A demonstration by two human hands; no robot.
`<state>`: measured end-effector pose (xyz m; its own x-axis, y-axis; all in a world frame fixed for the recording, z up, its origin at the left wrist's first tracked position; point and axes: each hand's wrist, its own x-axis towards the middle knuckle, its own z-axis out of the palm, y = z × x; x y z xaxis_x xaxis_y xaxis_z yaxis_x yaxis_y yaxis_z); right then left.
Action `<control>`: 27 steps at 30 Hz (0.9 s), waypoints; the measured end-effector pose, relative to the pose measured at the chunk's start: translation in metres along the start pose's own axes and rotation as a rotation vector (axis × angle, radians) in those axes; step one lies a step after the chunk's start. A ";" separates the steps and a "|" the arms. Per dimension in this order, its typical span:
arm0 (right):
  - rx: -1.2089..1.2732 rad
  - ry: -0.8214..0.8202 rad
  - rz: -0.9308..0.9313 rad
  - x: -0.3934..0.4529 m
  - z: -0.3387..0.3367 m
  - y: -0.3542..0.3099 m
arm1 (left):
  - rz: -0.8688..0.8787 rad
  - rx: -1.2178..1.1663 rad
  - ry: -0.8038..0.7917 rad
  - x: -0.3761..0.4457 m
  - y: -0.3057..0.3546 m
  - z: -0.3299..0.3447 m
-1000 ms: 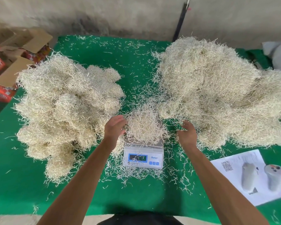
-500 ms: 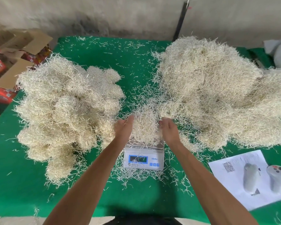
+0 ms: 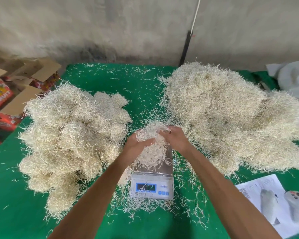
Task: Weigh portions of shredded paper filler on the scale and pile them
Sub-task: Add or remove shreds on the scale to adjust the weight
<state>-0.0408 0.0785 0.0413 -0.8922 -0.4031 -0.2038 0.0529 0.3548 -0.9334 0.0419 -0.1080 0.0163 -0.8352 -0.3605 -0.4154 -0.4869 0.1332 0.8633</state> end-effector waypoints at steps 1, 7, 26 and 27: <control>0.071 0.109 -0.005 0.006 -0.009 -0.006 | -0.003 -0.029 -0.005 0.001 0.002 -0.004; 0.166 0.149 -0.079 0.006 0.005 -0.013 | 0.002 -0.122 0.045 0.012 0.018 -0.023; 0.534 0.475 0.161 0.052 -0.065 -0.016 | -0.033 -0.113 0.238 0.003 0.007 -0.051; 0.561 0.491 0.162 0.051 -0.070 -0.013 | -0.053 -0.149 0.246 0.002 0.009 -0.055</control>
<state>-0.1187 0.1127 0.0634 -0.9441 0.0857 -0.3184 0.3027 -0.1575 -0.9400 0.0495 -0.1586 0.0393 -0.7139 -0.5784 -0.3947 -0.4696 -0.0226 0.8826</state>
